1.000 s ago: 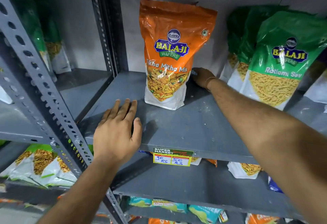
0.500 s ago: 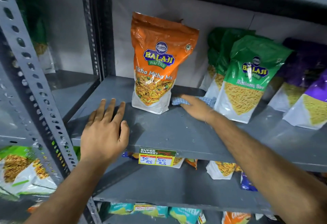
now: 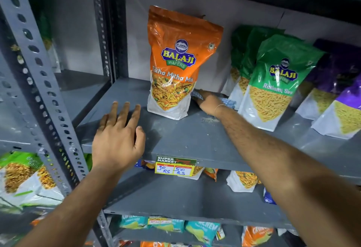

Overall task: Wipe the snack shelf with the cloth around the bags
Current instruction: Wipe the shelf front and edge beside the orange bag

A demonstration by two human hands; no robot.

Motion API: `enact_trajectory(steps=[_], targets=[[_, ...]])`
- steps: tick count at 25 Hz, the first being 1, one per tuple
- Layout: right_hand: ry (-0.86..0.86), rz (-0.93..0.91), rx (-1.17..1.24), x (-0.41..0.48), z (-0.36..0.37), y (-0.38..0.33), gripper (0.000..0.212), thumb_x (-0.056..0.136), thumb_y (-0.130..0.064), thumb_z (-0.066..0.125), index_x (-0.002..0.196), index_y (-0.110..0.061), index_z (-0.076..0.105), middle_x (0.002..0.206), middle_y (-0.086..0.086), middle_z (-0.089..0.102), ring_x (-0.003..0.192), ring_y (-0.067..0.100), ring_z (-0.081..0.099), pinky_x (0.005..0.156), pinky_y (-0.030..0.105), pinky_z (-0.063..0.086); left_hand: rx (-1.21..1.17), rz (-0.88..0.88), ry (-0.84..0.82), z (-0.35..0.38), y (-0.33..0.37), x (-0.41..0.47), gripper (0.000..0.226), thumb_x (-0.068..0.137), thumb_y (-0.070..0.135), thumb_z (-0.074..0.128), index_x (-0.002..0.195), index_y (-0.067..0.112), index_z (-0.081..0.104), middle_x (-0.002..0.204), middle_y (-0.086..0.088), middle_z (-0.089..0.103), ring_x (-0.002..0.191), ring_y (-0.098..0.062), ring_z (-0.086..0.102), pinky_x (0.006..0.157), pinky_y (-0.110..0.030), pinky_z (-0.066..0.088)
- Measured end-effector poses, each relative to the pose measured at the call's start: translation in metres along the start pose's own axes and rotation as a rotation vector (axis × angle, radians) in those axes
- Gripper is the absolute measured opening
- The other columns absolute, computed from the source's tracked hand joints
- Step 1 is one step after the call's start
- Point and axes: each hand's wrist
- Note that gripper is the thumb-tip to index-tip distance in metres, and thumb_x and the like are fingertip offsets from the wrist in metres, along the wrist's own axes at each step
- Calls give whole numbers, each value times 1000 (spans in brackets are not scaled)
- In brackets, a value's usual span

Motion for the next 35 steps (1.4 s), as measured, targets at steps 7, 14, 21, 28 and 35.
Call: enact_trajectory(steps=[7, 14, 21, 28, 35], targets=[[-116, -25, 136, -61, -6, 0, 30, 103, -30, 51, 131, -25, 62, 131, -2, 60, 117, 13, 53, 96, 25, 38, -18, 6, 22, 1, -2, -3, 66, 99, 40, 25, 161, 20, 34, 166, -13, 38, 160, -33, 18, 123, -57, 30], [-140, -153, 159, -133, -1, 14, 45, 102, -25, 52, 145, -38, 48, 154, -6, 46, 143, 12, 41, 120, 32, 30, -40, 0, 38, 0, -1, -2, 69, 96, 40, 26, 161, 20, 35, 165, -13, 40, 159, -32, 22, 124, -55, 30], [30, 36, 197, -62, -22, -2, 23, 96, -30, 53, 115, -28, 65, 111, 0, 71, 102, 22, 64, 91, 37, 51, -30, 0, 10, -1, -1, -1, 69, 96, 43, 25, 163, 24, 31, 167, -11, 36, 161, -30, 18, 127, -53, 25], [-146, 14, 281, -99, -18, -1, 40, 101, -37, 53, 140, -33, 55, 150, -3, 51, 136, 18, 49, 110, 29, 36, -19, 3, 19, 1, -2, -2, 70, 96, 44, 27, 164, 25, 27, 170, -12, 29, 162, -29, 12, 130, -53, 14], [-66, 32, 218, -173, 0, -9, 48, 95, -52, 45, 142, -46, 49, 151, -9, 50, 136, 13, 46, 117, 36, 33, -25, 1, 15, -1, 0, -4, 70, 98, 44, 23, 165, 25, 23, 171, -12, 27, 162, -28, 11, 131, -52, 12]])
Point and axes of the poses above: each hand's wrist, its own x-axis towards the middle knuckle, its own z-axis out of the palm, y = z × x
